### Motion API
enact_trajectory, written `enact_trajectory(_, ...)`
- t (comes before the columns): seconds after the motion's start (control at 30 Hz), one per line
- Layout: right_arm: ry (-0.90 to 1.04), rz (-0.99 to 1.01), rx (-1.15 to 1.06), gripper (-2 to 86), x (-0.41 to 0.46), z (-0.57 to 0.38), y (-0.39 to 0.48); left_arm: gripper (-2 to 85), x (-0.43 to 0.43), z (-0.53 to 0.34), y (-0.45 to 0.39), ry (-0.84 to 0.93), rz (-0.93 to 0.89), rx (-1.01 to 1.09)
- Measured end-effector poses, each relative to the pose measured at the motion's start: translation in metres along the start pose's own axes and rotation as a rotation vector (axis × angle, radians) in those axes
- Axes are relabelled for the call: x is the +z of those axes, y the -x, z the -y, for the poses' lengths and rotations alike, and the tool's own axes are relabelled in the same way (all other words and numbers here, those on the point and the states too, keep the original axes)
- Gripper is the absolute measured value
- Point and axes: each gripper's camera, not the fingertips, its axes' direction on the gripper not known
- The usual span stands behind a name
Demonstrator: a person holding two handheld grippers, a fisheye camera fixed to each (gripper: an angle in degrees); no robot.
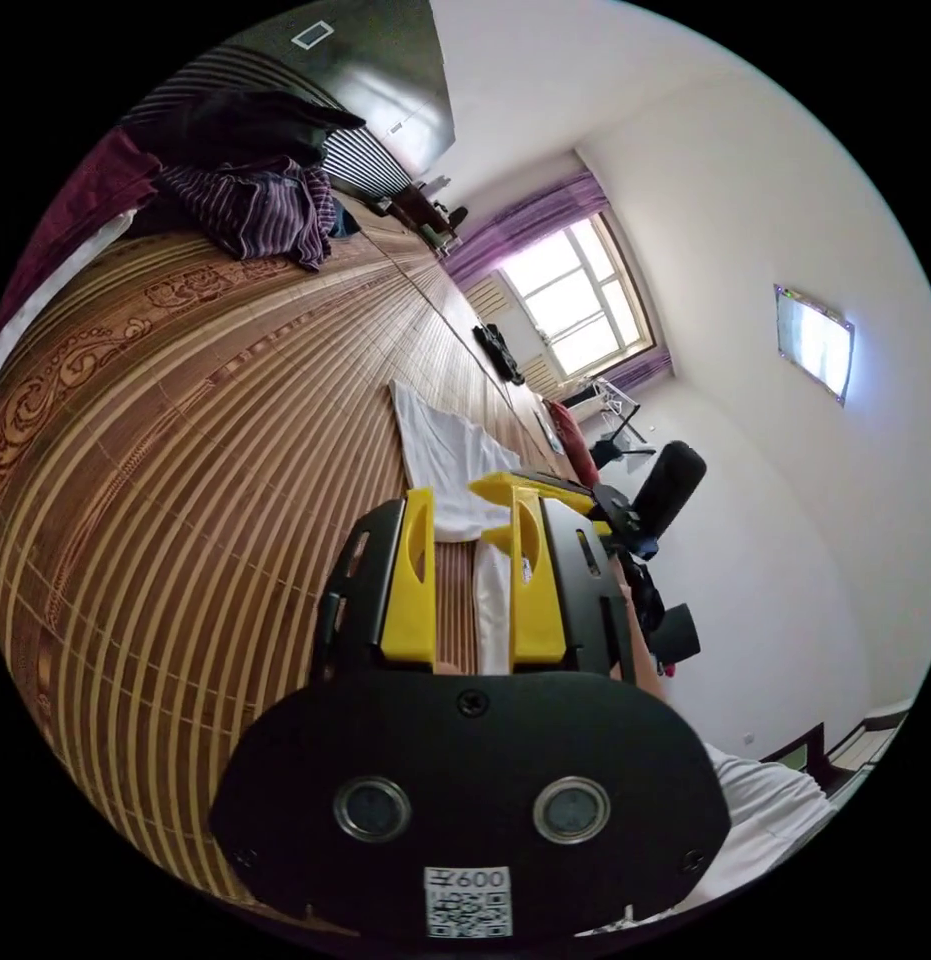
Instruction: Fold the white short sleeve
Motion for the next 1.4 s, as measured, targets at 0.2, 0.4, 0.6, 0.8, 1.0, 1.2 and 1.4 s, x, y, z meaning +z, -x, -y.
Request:
enact_trajectory(0.2, 0.165, -0.362, 0.345, -0.7, 0.088, 0.004, -0.097, 9.7, 0.032, -0.026, 0.017, 0.047, 0.071, 0.041)
enact_trajectory(0.4, 0.323, -0.621, 0.005, -0.8, 0.169, 0.020, -0.051, 8.7, 0.098, -0.060, 0.014, 0.206, 0.307, 0.210)
enact_trajectory(0.6, 0.375, -0.920, -0.003, -0.8, 0.173, -0.005, 0.032, 5.3, 0.159, -0.110, 0.001, 0.278, 0.481, 0.404)
enact_trajectory(0.8, 0.436, -1.044, -0.030, -0.8, 0.190, -0.026, 0.074, 3.2, 0.186, -0.150, 0.022, 0.269, 0.522, 0.453)
enact_trajectory(1.0, 0.437, -0.980, 0.045, -0.8, 0.196, -0.021, 0.064, 2.6, 0.212, -0.184, 0.058, 0.314, 0.547, 0.489)
enact_trajectory(1.2, 0.557, -0.940, 0.068, -0.8, 0.234, -0.013, 0.049, 1.9, 0.228, -0.214, 0.086, 0.317, 0.577, 0.602)
enact_trajectory(1.4, 0.596, -0.915, 0.122, -0.8, 0.252, 0.009, 0.032, 1.9, 0.222, -0.240, 0.116, 0.244, 0.390, 0.667)
